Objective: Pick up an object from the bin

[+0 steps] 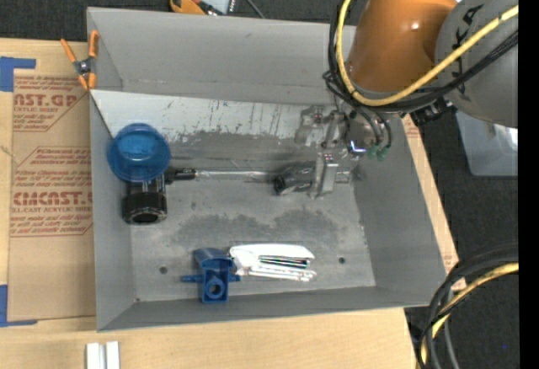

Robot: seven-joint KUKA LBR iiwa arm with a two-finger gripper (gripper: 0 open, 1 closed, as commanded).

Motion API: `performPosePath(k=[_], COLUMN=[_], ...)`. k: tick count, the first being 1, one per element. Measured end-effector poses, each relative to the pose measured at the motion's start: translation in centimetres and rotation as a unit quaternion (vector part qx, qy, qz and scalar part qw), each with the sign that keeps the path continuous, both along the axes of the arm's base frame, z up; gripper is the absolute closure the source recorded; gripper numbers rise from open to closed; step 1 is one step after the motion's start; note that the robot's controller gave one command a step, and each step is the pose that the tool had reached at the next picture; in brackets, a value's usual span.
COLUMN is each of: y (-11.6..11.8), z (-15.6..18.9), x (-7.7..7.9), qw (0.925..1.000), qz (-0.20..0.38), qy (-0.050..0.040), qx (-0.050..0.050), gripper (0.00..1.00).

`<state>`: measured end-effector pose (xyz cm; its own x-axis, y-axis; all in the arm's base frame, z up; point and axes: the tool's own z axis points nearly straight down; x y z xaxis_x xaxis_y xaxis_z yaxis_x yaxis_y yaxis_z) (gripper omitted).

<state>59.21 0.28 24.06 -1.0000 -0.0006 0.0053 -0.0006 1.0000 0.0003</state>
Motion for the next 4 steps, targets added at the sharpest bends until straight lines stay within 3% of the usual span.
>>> performPosePath(k=[1,2,3,4], y=[0.0,1.5,1.6,1.0], z=[0.5,-13.8,-8.6,-14.3], x=[0.1,-8.7,-10.9,-11.1], qw=[1.0,1.0,0.9983,0.9969], qz=[0.0,0.003,0.058,-0.079], qy=[-0.0042,-0.0042,-0.0088,0.0024], qx=[0.0,0.0,0.0,0.0], gripper=[0.0,0.0,0.0,0.0])
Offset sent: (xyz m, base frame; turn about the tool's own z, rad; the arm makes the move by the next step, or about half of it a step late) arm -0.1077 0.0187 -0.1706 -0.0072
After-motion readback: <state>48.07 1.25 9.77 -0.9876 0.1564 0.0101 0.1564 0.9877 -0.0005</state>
